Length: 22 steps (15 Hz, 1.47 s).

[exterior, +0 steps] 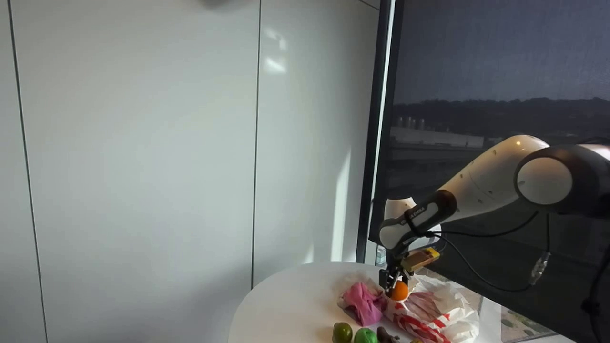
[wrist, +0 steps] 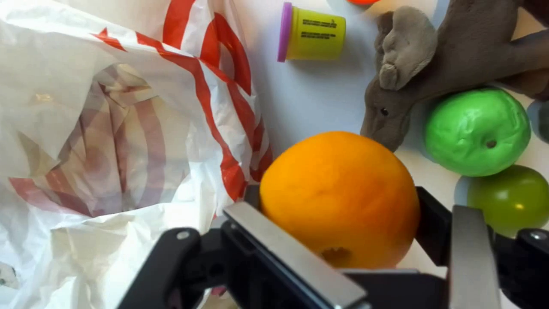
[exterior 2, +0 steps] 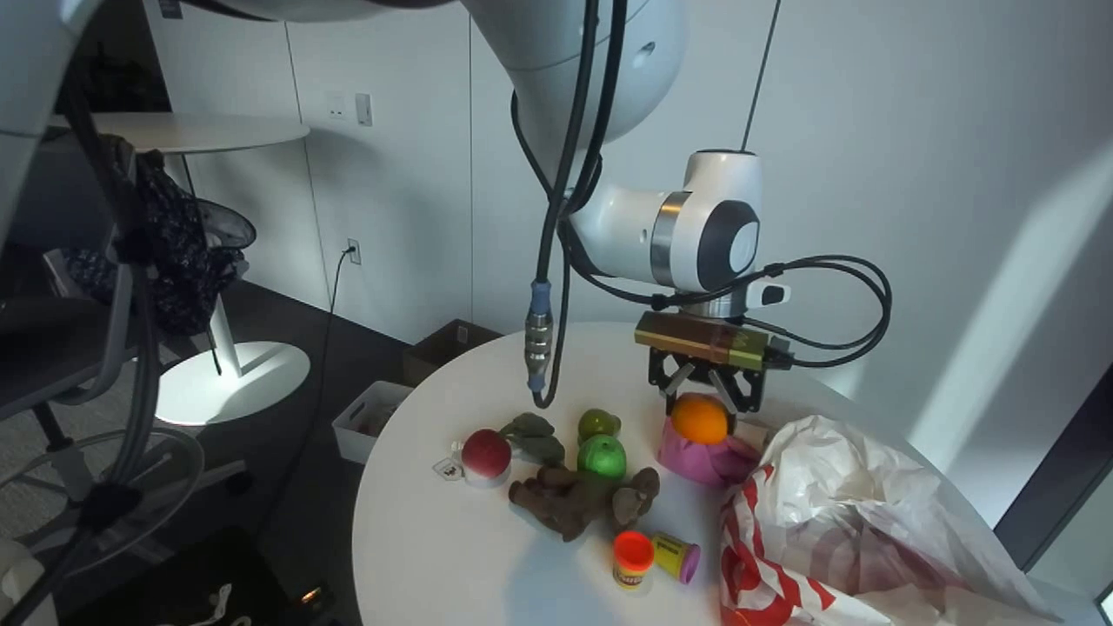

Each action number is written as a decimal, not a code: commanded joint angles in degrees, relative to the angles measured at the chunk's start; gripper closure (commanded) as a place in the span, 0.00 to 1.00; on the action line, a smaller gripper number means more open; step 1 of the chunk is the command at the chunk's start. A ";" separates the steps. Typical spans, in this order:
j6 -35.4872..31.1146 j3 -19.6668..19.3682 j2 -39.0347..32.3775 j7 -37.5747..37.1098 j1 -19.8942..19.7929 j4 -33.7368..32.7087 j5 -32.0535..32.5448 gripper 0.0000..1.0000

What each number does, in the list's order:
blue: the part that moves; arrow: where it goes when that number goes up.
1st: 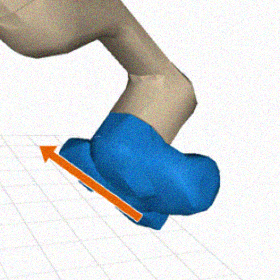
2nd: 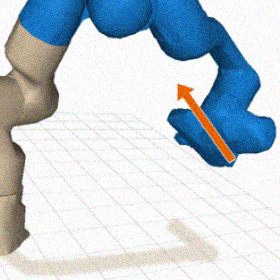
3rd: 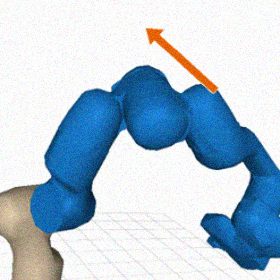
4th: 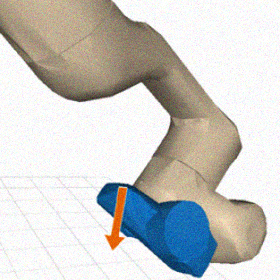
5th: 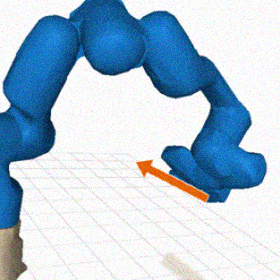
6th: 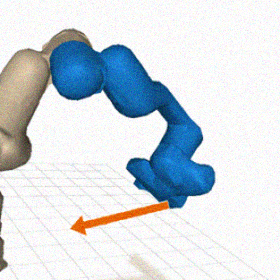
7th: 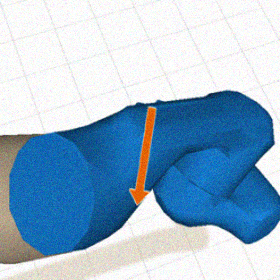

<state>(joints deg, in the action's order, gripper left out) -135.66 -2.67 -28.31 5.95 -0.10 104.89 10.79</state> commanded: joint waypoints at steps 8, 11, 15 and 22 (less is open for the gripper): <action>-11.86 0.29 -7.13 -3.88 7.80 -1.72 7.62 0.41; -11.18 -0.11 -11.67 -3.18 8.27 -7.41 7.84 0.41; -7.99 0.22 -17.79 -1.61 7.19 -14.52 6.21 0.41; -5.94 0.66 -25.70 -0.11 6.73 -21.48 5.87 0.41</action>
<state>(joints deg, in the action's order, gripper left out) -143.75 -2.32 -50.65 4.01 6.89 88.67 17.38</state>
